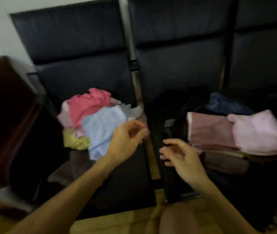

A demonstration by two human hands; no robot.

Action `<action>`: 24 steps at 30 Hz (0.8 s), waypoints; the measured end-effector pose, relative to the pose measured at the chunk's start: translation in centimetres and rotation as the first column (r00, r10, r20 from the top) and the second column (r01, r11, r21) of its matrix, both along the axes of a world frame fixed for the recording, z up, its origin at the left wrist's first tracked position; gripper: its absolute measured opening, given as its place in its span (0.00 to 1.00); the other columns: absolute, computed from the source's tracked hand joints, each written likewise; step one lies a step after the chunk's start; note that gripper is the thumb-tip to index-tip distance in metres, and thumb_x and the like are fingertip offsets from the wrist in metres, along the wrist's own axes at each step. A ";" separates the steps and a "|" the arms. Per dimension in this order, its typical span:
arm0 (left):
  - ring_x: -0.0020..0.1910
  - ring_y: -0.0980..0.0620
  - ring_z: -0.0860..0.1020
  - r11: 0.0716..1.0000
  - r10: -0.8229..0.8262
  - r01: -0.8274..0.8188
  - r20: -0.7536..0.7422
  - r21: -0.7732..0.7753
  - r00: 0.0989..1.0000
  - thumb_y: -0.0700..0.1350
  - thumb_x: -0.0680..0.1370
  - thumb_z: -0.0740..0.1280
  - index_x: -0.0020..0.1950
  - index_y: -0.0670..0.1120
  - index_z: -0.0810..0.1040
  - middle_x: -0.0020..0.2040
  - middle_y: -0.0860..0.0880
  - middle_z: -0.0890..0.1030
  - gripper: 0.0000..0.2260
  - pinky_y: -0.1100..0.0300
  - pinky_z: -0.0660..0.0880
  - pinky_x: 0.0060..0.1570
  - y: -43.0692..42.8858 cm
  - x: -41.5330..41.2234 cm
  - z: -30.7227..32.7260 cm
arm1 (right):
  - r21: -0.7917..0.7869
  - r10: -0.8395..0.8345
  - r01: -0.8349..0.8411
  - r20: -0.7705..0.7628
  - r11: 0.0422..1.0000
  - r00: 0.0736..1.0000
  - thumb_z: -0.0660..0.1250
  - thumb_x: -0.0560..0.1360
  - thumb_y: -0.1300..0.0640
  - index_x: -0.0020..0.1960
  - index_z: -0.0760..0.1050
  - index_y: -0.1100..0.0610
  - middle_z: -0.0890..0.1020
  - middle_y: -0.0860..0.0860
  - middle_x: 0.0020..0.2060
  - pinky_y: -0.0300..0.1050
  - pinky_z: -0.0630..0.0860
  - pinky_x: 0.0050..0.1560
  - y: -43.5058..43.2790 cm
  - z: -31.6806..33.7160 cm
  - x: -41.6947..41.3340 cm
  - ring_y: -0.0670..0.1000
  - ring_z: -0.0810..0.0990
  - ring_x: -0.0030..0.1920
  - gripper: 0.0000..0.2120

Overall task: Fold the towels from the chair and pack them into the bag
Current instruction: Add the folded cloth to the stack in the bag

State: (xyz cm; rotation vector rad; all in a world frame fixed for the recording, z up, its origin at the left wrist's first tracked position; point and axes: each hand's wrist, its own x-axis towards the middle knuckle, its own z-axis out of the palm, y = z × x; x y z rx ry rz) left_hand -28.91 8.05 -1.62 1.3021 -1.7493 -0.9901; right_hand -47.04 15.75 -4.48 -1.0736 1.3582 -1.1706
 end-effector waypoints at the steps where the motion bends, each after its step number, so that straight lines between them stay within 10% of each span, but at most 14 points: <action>1: 0.30 0.58 0.78 0.999 0.052 -0.052 0.055 0.001 0.997 0.39 0.77 0.72 0.45 0.47 0.79 0.33 0.51 0.81 0.04 0.65 0.73 0.34 1.0 2.5 -1.3 | 0.016 0.037 -0.036 -0.010 0.999 0.999 0.71 0.75 0.62 0.53 0.79 0.51 0.85 0.53 0.41 0.44 0.81 0.44 0.0 -1.2 2.5 0.50 0.85 0.43 0.10; 8: 0.37 0.58 0.81 0.962 0.168 -0.248 0.462 0.116 0.871 0.52 0.72 0.73 0.43 0.51 0.81 0.37 0.55 0.83 0.06 0.56 0.79 0.43 3.4 16.7 -11.6 | 0.173 0.214 -0.185 -0.167 0.967 0.962 0.76 0.70 0.59 0.46 0.81 0.50 0.85 0.47 0.41 0.40 0.79 0.49 -2.4 -9.6 15.7 0.42 0.83 0.44 0.08; 14: 0.48 0.55 0.80 0.950 0.031 -0.194 0.547 0.243 0.836 0.52 0.73 0.73 0.52 0.50 0.81 0.49 0.53 0.82 0.10 0.58 0.77 0.49 4.2 19.8 -17.2 | 0.423 0.374 -0.210 -0.355 0.881 0.856 0.74 0.72 0.57 0.59 0.81 0.56 0.84 0.50 0.52 0.37 0.74 0.54 -4.5 -14.3 21.2 0.48 0.81 0.55 0.16; 24: 0.54 0.54 0.74 0.980 0.097 -0.183 0.617 0.077 0.781 0.57 0.77 0.67 0.54 0.52 0.79 0.54 0.53 0.77 0.12 0.61 0.74 0.49 6.0 19.1 -19.2 | 0.575 0.484 -0.206 -0.385 0.792 0.786 0.69 0.75 0.54 0.50 0.81 0.52 0.83 0.47 0.45 0.46 0.80 0.53 -4.8 -14.3 23.6 0.46 0.82 0.48 0.05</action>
